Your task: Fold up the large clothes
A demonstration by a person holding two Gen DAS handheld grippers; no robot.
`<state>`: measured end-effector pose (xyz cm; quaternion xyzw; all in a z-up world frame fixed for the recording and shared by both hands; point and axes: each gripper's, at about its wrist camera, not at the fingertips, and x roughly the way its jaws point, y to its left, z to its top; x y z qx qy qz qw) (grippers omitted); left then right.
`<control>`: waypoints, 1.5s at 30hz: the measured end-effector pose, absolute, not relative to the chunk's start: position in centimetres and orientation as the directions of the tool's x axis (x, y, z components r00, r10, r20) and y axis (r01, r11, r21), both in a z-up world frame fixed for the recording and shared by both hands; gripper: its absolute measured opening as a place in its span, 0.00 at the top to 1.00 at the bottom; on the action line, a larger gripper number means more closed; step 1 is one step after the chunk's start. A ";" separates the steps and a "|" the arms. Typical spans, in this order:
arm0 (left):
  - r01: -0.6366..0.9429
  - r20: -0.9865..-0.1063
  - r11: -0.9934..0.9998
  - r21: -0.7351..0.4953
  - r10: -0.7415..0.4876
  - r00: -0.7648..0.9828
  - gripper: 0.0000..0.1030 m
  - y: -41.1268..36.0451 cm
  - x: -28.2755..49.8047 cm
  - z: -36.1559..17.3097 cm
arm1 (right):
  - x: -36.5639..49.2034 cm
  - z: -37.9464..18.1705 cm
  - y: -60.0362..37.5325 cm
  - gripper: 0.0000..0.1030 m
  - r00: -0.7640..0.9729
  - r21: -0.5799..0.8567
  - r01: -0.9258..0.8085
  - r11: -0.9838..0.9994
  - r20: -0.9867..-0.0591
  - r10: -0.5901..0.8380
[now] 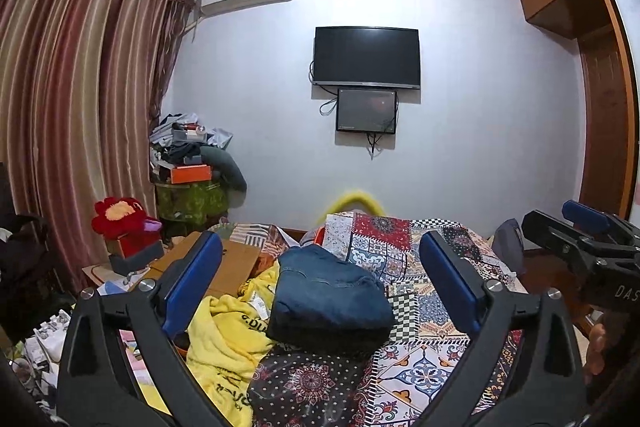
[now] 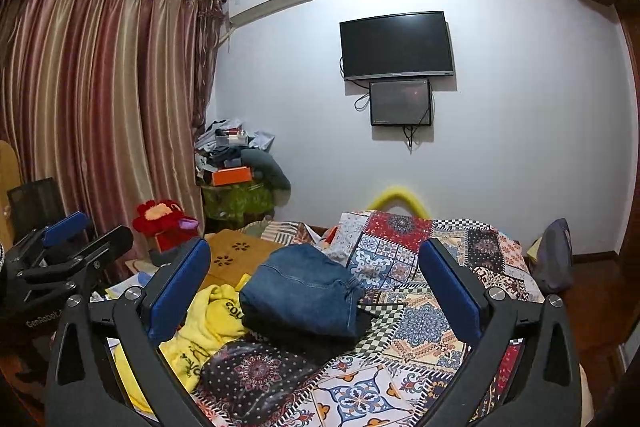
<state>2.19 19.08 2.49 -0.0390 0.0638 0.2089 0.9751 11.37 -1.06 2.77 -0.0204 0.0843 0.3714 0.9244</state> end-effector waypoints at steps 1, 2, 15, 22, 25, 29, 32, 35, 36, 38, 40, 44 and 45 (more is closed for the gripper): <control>-0.412 -0.144 0.910 -0.048 0.402 0.904 0.03 19.1 2.3 2.4 | 11.4 2.8 -1.1 0.00 0.710 0.026 -0.690 0.724 -0.173 0.683; -0.413 -0.146 0.910 -0.046 0.402 0.904 0.03 19.1 2.3 2.4 | 11.4 2.7 -1.1 0.00 0.709 0.026 -0.690 0.724 -0.177 0.682; -0.406 -0.166 0.913 -0.041 0.395 0.904 0.03 19.0 3.1 1.8 | 11.5 2.1 -1.1 0.00 0.702 0.033 -0.689 0.724 -0.219 0.678; -0.408 -0.168 0.912 -0.041 0.396 0.903 0.03 19.1 3.1 1.5 | 11.3 2.1 -1.4 0.00 0.703 0.035 -0.687 0.726 -0.220 0.676; -0.410 -0.168 0.911 -0.040 0.398 0.902 0.03 19.1 3.1 1.6 | 11.3 2.2 -1.5 0.00 0.703 0.035 -0.687 0.725 -0.220 0.677; -0.407 -0.175 0.912 -0.040 0.395 0.902 0.02 19.3 3.1 1.3 | 11.5 2.3 -1.4 0.00 0.705 0.031 -0.686 0.727 -0.220 0.674; -0.410 -0.176 0.911 -0.039 0.398 0.900 0.02 19.4 3.0 1.2 | 11.5 2.2 -1.5 0.00 0.704 0.033 -0.686 0.727 -0.221 0.675; -0.411 -0.177 0.911 -0.038 0.399 0.900 0.02 19.4 3.1 1.1 | 11.5 2.2 -1.5 0.00 0.704 0.036 -0.685 0.728 -0.225 0.674; -0.412 -0.177 0.910 -0.038 0.400 0.899 0.02 19.5 3.0 1.1 | 11.5 2.1 -1.4 0.00 0.703 0.036 -0.685 0.728 -0.227 0.674; -0.413 -0.176 0.910 -0.038 0.401 0.899 0.02 19.5 2.9 1.1 | 11.6 2.1 -1.3 0.00 0.702 0.035 -0.686 0.727 -0.231 0.674; -0.413 -0.176 0.910 -0.037 0.400 0.899 0.02 19.4 3.0 1.1 | 11.7 2.1 -1.1 0.00 0.702 0.035 -0.685 0.727 -0.233 0.673; -0.413 -0.177 0.910 -0.036 0.401 0.899 0.02 19.4 3.0 1.1 | 11.7 2.1 -1.1 0.00 0.704 0.034 -0.684 0.729 -0.233 0.671; -0.412 -0.177 0.910 -0.036 0.400 0.899 0.02 19.4 3.0 1.1 | 11.7 2.0 -1.0 0.00 0.704 0.033 -0.684 0.729 -0.233 0.671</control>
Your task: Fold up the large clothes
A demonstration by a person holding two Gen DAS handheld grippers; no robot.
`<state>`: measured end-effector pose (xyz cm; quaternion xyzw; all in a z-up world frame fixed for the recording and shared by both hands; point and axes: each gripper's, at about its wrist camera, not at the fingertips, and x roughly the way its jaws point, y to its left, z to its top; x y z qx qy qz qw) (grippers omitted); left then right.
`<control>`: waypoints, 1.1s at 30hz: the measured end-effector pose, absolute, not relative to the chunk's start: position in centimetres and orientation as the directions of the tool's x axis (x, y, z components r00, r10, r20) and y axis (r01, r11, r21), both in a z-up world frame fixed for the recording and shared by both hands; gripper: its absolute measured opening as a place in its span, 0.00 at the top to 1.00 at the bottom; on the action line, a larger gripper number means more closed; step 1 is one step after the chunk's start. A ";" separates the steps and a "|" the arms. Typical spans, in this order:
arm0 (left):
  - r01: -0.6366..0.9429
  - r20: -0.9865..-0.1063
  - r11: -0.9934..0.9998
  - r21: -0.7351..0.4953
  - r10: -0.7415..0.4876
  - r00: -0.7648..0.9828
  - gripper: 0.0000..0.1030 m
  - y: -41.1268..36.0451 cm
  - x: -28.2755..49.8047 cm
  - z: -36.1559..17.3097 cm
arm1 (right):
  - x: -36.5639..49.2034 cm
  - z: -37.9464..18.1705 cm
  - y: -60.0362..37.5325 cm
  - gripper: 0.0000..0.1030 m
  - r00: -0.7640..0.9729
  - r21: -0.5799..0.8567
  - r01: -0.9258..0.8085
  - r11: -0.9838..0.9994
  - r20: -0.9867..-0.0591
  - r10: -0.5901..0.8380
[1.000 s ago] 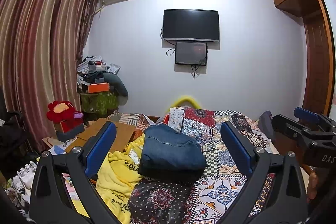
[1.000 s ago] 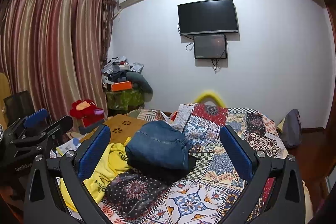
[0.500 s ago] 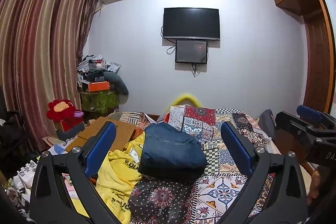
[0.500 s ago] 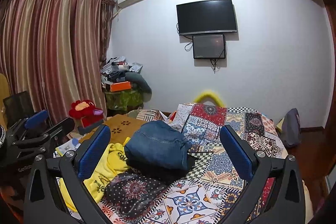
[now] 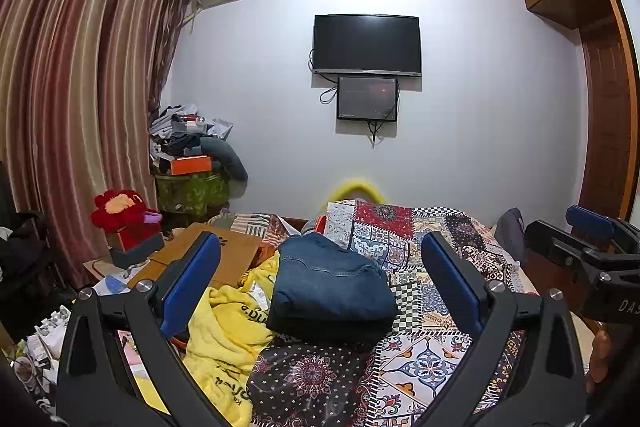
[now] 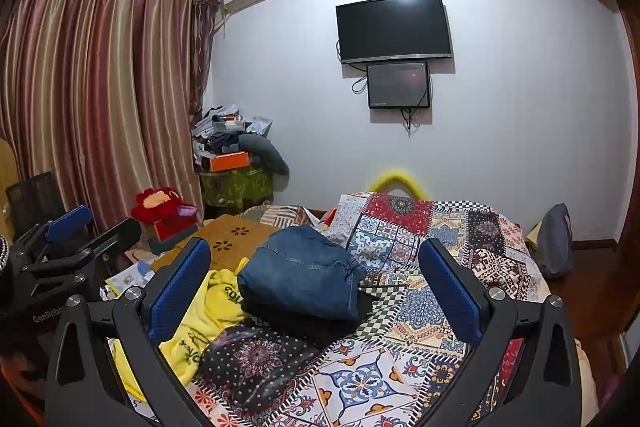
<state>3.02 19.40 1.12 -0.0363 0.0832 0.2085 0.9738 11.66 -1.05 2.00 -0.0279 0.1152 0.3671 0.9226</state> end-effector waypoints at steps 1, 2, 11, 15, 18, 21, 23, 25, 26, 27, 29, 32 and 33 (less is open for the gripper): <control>-0.411 -0.179 0.911 -0.035 0.399 0.899 0.02 19.4 3.0 1.1 | 11.7 2.0 -1.0 0.00 0.704 0.034 -0.684 0.729 -0.234 0.671; -0.409 -0.179 0.912 -0.034 0.397 0.900 0.02 19.4 3.0 1.1 | 11.7 2.0 -1.0 0.00 0.703 0.035 -0.684 0.729 -0.235 0.671; -0.376 -0.193 0.926 -0.038 0.362 0.912 0.02 19.4 3.0 1.1 | 11.7 1.9 -1.1 0.00 0.704 0.038 -0.682 0.730 -0.232 0.671; -0.360 -0.202 0.932 -0.046 0.344 0.917 0.02 19.5 3.1 1.1 | 11.8 1.8 -1.2 0.00 0.704 0.042 -0.682 0.730 -0.233 0.671; -0.362 -0.202 0.931 -0.049 0.346 0.916 0.02 19.5 3.1 1.0 | 11.8 1.9 -1.2 0.00 0.705 0.045 -0.681 0.731 -0.231 0.670; -0.357 -0.214 0.933 -0.053 0.338 0.916 0.02 19.7 3.3 1.0 | 11.8 1.8 -1.3 0.00 0.707 0.048 -0.678 0.733 -0.231 0.668; -0.354 -0.216 0.934 -0.053 0.335 0.917 0.02 19.6 3.3 1.0 | 11.8 1.8 -1.4 0.00 0.707 0.049 -0.678 0.734 -0.233 0.668; -0.355 -0.214 0.933 -0.048 0.338 0.916 0.02 19.5 3.3 0.9 | 11.8 1.8 -1.4 0.00 0.706 0.051 -0.678 0.733 -0.233 0.669; -0.357 -0.214 0.933 -0.044 0.340 0.916 0.02 19.5 3.4 0.9 | 11.9 1.8 -1.4 0.00 0.706 0.051 -0.678 0.734 -0.233 0.668; -0.358 -0.213 0.933 -0.041 0.342 0.915 0.02 19.4 3.4 0.8 | 11.9 1.8 -1.4 0.00 0.707 0.050 -0.677 0.734 -0.233 0.668; -0.353 -0.213 0.935 -0.038 0.338 0.917 0.02 19.3 3.4 0.8 | 11.9 1.8 -1.4 0.00 0.707 0.049 -0.677 0.734 -0.234 0.668; -0.352 -0.212 0.935 -0.038 0.337 0.918 0.02 19.2 3.4 0.8 | 11.9 1.9 -1.3 0.00 0.706 0.051 -0.678 0.733 -0.233 0.669; -0.352 -0.211 0.935 -0.038 0.337 0.918 0.02 19.2 3.4 0.7 | 11.9 1.9 -1.3 0.00 0.706 0.051 -0.678 0.733 -0.233 0.669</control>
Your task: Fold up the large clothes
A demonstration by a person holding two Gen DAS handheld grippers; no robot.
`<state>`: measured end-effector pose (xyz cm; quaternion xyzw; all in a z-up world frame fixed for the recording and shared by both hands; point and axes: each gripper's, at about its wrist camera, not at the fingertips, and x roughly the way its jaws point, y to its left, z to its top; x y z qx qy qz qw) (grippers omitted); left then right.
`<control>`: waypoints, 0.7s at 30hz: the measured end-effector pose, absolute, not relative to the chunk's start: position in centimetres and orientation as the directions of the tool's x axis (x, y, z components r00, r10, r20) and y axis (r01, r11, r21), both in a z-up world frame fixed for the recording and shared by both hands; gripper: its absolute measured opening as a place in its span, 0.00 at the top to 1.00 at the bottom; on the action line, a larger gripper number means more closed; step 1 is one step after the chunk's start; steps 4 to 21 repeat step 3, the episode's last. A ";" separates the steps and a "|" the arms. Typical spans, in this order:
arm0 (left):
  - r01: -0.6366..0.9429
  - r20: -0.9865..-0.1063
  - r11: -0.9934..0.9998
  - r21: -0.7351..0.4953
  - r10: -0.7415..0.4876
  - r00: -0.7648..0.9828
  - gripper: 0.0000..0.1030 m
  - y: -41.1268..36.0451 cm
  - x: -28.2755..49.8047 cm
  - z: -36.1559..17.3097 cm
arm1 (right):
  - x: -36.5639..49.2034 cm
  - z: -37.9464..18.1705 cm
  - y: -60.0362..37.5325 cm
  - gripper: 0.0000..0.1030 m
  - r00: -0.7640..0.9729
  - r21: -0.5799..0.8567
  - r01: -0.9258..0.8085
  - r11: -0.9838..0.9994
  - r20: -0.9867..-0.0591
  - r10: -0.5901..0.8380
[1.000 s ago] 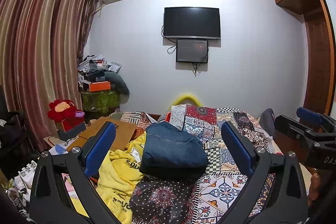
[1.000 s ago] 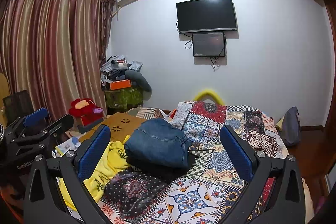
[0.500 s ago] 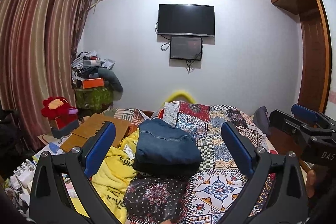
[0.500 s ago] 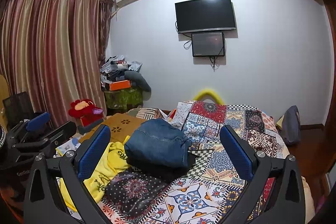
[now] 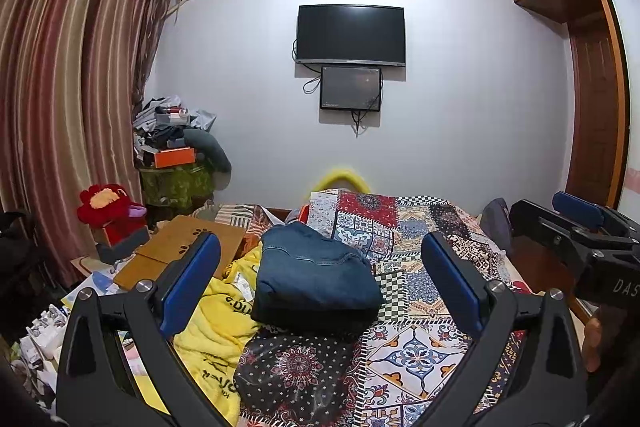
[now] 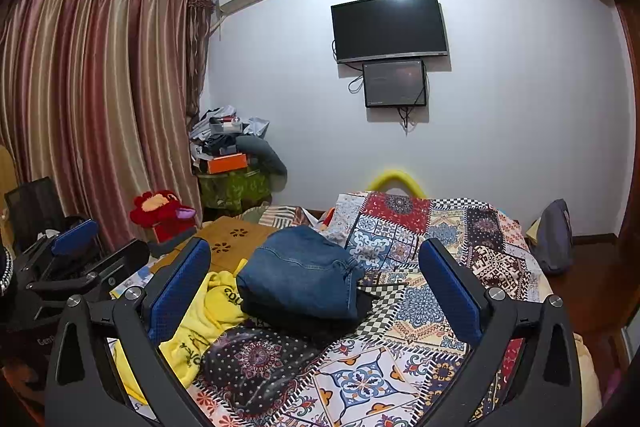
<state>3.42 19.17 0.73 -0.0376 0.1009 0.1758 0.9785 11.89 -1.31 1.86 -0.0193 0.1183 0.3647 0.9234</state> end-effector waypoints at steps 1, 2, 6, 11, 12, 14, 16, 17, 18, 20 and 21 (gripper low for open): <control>-0.351 -0.211 0.936 -0.039 0.335 0.918 0.02 19.2 3.4 0.7 | 11.9 1.9 -1.3 0.00 0.707 0.050 -0.678 0.734 -0.232 0.669; -0.350 -0.211 0.936 -0.040 0.335 0.918 0.02 19.1 3.4 0.7 | 11.9 1.8 -1.3 0.00 0.707 0.050 -0.678 0.734 -0.231 0.669; -0.351 -0.213 0.936 -0.040 0.335 0.918 0.02 19.2 3.3 0.7 | 11.8 1.8 -1.3 0.00 0.707 0.050 -0.678 0.733 -0.230 0.669; -0.351 -0.213 0.936 -0.040 0.335 0.918 0.02 19.2 3.3 0.7 | 11.8 1.8 -1.3 0.00 0.707 0.050 -0.678 0.733 -0.230 0.669; -0.351 -0.213 0.936 -0.040 0.335 0.918 0.02 19.2 3.3 0.7 | 11.8 1.8 -1.3 0.00 0.707 0.050 -0.678 0.733 -0.230 0.669; -0.351 -0.213 0.936 -0.040 0.335 0.918 0.02 19.2 3.3 0.7 | 11.8 1.8 -1.3 0.00 0.707 0.050 -0.678 0.733 -0.230 0.669; -0.351 -0.213 0.936 -0.040 0.335 0.918 0.02 19.2 3.3 0.7 | 11.8 1.8 -1.3 0.00 0.707 0.050 -0.678 0.733 -0.230 0.669; -0.351 -0.213 0.936 -0.040 0.335 0.918 0.02 19.2 3.3 0.7 | 11.8 1.8 -1.3 0.00 0.707 0.050 -0.678 0.733 -0.230 0.669; -0.351 -0.213 0.936 -0.040 0.335 0.918 0.02 19.2 3.3 0.7 | 11.8 1.8 -1.3 0.00 0.707 0.050 -0.678 0.733 -0.230 0.669; -0.351 -0.213 0.936 -0.040 0.335 0.918 0.02 19.2 3.3 0.7 | 11.8 1.8 -1.3 0.00 0.707 0.050 -0.678 0.733 -0.230 0.669; -0.351 -0.213 0.936 -0.040 0.335 0.918 0.02 19.2 3.3 0.7 | 11.8 1.8 -1.3 0.00 0.707 0.050 -0.678 0.733 -0.230 0.669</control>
